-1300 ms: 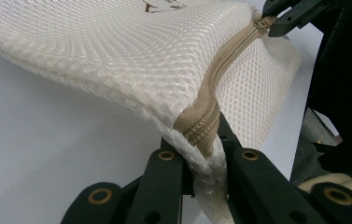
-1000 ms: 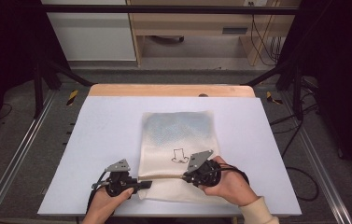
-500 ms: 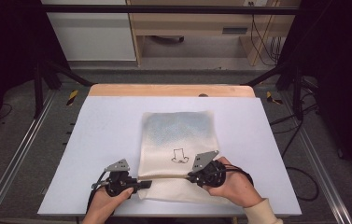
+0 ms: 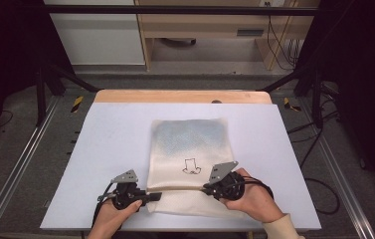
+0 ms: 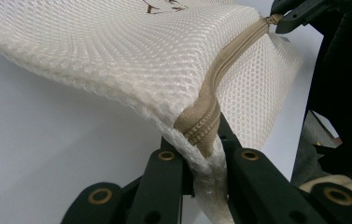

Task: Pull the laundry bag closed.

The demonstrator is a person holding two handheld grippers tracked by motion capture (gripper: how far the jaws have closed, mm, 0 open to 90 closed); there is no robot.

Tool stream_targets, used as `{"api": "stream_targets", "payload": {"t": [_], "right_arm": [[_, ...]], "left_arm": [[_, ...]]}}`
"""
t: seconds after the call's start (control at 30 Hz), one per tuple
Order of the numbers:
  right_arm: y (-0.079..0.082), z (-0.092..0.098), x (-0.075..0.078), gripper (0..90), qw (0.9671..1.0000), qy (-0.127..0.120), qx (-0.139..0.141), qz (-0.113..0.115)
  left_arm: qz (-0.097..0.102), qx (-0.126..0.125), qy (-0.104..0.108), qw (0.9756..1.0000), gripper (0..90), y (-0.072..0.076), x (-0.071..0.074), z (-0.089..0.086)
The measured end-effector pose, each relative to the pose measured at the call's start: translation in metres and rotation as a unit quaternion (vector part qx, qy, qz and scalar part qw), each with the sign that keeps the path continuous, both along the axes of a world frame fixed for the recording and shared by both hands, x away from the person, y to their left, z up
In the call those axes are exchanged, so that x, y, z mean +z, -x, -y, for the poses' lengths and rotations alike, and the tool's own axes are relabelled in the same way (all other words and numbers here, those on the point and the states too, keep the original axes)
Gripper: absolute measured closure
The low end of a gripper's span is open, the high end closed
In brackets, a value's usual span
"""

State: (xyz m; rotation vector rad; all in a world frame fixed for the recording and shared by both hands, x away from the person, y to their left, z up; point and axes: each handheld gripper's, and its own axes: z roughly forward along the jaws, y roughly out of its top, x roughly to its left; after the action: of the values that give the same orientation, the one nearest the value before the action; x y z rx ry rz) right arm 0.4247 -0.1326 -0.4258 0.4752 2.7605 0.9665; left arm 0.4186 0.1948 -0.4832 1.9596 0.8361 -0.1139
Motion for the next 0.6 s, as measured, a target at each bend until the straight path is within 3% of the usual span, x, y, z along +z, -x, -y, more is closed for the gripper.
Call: {"api": "stream_targets", "payload": {"t": [0.6], "right_arm": [[0.002,0.013,0.003,82.2,0.9999,-0.006,-0.011,0.005]], "left_arm": [[0.005,0.002,-0.001,1.0000,84.7,0.000,0.002,-0.001]]}}
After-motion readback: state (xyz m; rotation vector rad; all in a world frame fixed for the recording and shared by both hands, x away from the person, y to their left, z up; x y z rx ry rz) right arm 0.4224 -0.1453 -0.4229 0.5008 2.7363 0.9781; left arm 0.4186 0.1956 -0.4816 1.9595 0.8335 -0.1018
